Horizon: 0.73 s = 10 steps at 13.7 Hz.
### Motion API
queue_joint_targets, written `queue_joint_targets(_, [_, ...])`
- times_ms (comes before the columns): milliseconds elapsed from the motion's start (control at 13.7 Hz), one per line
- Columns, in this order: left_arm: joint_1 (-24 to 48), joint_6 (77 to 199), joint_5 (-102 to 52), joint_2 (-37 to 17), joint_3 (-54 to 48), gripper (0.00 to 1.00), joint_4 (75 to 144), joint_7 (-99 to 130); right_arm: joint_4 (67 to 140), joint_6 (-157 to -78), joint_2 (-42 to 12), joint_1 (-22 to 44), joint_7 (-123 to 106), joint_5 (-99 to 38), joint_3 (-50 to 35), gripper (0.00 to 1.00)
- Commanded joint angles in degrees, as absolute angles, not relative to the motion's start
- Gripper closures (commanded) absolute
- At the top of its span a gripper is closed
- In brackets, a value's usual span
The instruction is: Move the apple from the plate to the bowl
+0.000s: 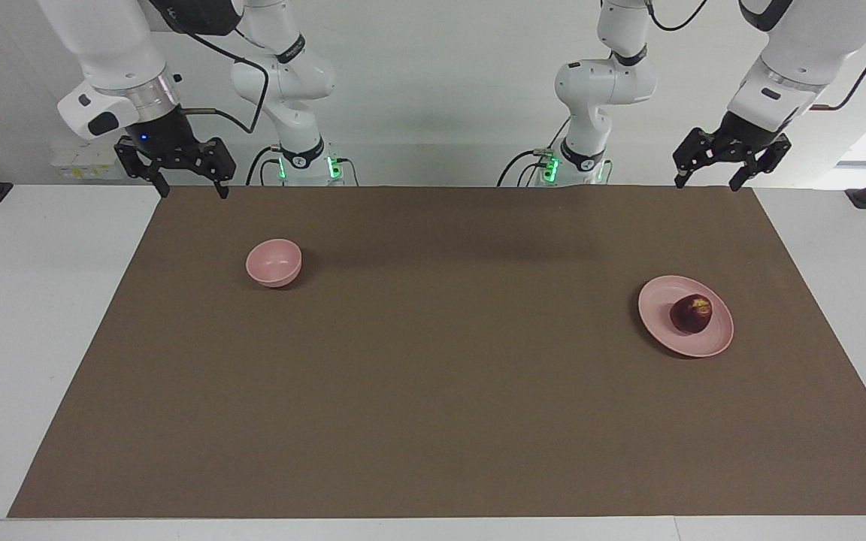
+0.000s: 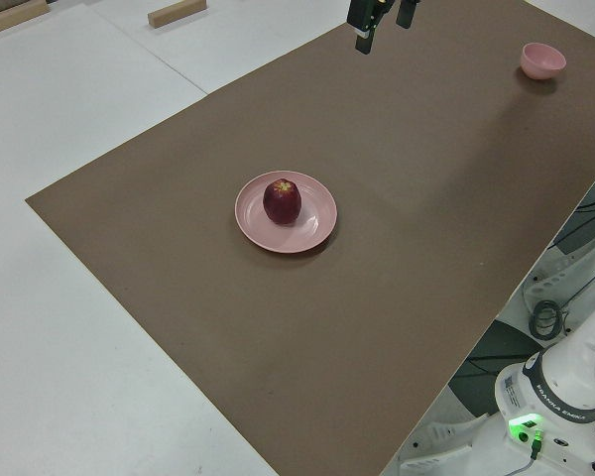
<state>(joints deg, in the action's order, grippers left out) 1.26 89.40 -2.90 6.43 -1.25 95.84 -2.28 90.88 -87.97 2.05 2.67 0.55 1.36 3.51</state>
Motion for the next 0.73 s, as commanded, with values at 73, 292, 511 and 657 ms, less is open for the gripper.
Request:
queue_joint_targets(73, [1.4, 93.1, -3.4, 7.0, -1.0, 0.0, 101.1, -1.4, 93.6, -88.5, 4.5, 2.5, 1.8, 2.0, 3.3, 0.0])
queue_joint_targets(292, [1.0, 93.7, -3.4, 6.9, -0.5, 0.0, 102.0, -1.0, 96.0, -89.9, 5.4, 2.9, 2.5, 1.1, 3.2, 0.0])
queue_joint_targets(511, [0.3, 98.8, -3.4, 6.6, -0.4, 0.0, 104.9, -1.8, 99.0, -90.8, 5.5, 3.0, 2.8, -2.0, 3.0, 0.0])
queue_joint_targets(657, [-1.2, 103.6, -3.4, 5.4, -0.4, 0.0, 105.9, -1.9, 99.7, -91.1, 5.7, 3.0, 3.1, -3.7, 3.0, 0.0])
